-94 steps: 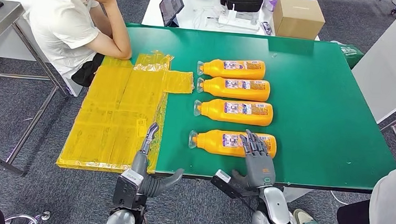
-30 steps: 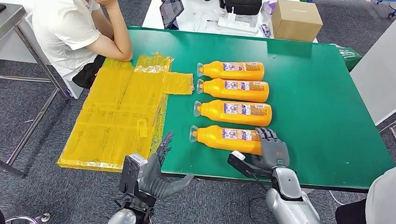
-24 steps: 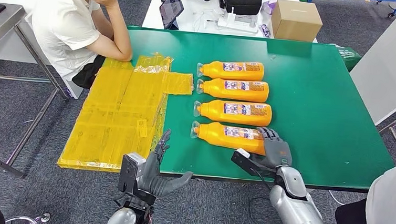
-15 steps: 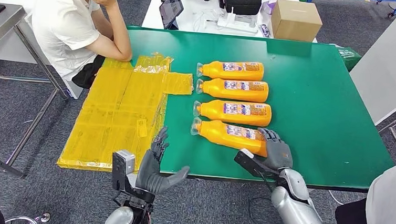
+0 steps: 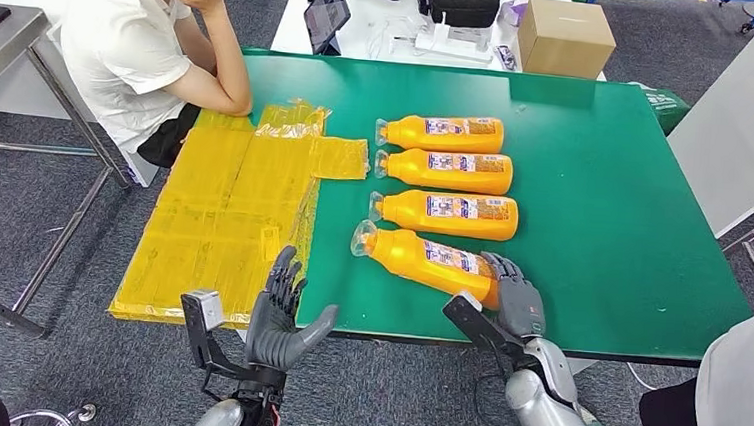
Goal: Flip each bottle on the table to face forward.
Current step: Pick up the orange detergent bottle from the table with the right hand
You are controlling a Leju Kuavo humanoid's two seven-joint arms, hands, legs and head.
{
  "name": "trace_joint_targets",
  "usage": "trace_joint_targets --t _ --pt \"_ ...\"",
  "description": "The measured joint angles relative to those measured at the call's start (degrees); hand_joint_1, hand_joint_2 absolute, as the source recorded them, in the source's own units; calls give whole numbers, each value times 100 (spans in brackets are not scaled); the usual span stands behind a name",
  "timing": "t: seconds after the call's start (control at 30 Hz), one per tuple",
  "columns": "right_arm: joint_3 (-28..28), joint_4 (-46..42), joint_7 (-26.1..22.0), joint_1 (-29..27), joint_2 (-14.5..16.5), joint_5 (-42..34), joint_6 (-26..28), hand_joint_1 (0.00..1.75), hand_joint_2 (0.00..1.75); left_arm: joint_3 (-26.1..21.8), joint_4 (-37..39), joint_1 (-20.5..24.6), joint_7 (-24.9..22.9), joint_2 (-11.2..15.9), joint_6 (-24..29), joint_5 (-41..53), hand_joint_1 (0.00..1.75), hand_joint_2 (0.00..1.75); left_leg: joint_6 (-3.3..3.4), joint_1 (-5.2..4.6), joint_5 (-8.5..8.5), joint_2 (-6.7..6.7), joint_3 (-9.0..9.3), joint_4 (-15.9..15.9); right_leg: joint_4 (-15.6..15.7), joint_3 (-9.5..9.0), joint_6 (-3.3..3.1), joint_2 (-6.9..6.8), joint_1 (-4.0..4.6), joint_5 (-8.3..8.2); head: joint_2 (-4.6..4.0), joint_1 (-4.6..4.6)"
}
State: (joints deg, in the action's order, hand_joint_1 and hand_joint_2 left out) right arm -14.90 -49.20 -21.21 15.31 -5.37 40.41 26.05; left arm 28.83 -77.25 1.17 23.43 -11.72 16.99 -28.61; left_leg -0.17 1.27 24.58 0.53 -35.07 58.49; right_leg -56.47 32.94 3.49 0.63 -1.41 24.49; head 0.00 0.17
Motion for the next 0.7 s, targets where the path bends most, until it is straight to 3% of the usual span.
trace_joint_targets --t 0.37,0.57,0.7 --pt "-88 -1014 -625 -567 623 -1340 -206 175 175 105 -153 -115 -220 139 166 -454 0 175 0 1 -1 -1 -31 -1 -2 34 0 0 0 1 0 0" --pt "-722 -1102 -1229 -587 850 -1221 -142 175 175 300 -54 95 -338 173 -174 -714 0 175 0 1 -1 0 -33 -1 -2 35 -1 0 0 1 0 0" --pt "-1156 -1006 -1315 -568 917 -1198 -203 171 175 384 73 207 -406 178 -388 -830 0 175 0 0 -1 0 -33 -1 -2 36 -1 0 0 1 0 0"
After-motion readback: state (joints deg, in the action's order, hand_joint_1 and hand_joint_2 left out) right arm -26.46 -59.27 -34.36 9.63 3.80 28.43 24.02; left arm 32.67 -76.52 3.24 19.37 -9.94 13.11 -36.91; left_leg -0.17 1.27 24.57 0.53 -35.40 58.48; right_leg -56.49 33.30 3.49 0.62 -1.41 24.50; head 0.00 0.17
